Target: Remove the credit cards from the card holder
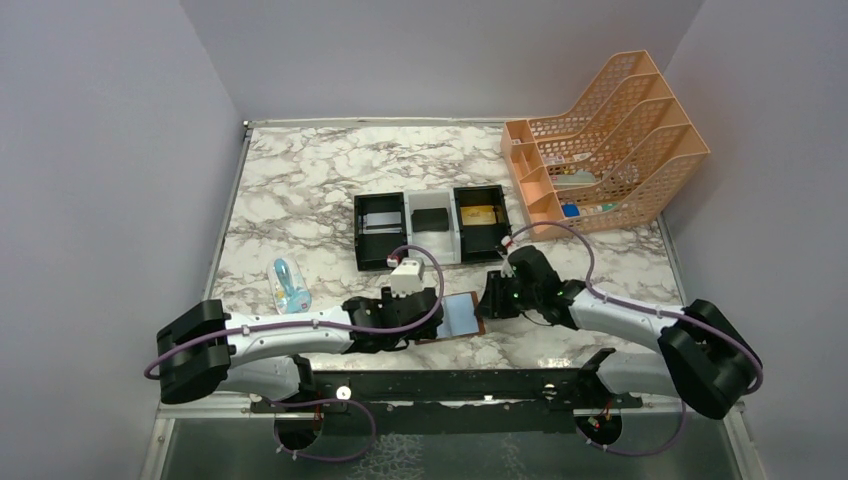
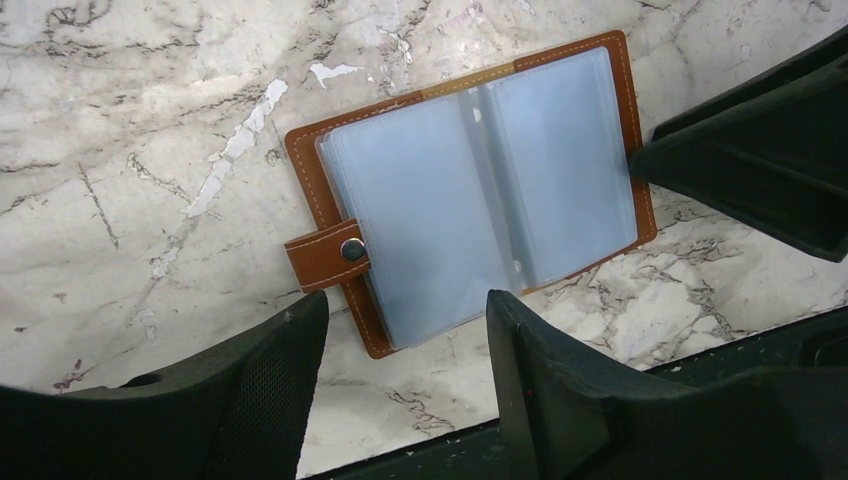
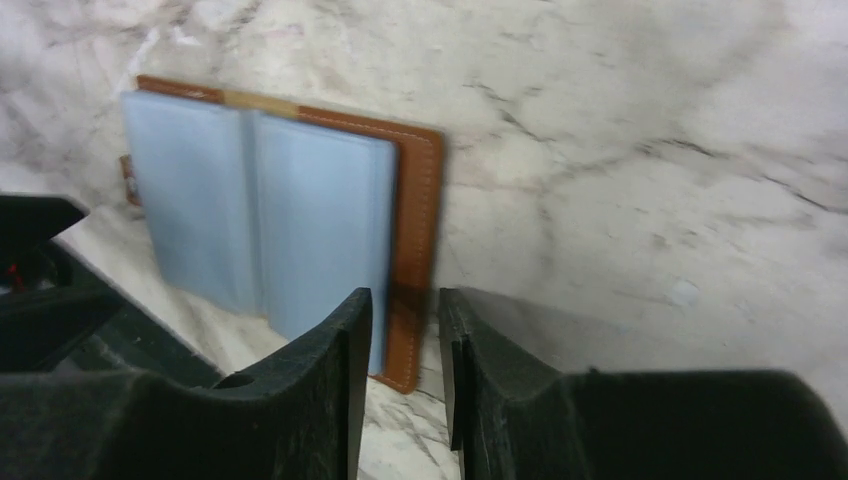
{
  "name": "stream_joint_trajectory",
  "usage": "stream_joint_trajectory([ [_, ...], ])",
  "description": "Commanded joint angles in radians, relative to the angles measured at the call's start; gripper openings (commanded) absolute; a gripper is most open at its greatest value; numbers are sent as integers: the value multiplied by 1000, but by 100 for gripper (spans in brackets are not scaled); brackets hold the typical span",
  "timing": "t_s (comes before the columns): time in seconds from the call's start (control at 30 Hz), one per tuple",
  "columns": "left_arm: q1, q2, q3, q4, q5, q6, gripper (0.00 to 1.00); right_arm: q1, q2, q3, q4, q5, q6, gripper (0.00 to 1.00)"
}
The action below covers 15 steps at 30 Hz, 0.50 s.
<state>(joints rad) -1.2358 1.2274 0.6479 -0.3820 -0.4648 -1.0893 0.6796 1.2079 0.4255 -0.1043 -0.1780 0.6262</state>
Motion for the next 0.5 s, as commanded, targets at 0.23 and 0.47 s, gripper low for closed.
stream_joint_trajectory([
  [0.23, 175, -72, 12, -9, 86, 198, 65, 5, -23, -10, 41, -88, 2, 32],
  [0.47, 400, -193, 29, 15, 245, 345, 84, 4, -274, 62, -100, 170, -76, 52],
])
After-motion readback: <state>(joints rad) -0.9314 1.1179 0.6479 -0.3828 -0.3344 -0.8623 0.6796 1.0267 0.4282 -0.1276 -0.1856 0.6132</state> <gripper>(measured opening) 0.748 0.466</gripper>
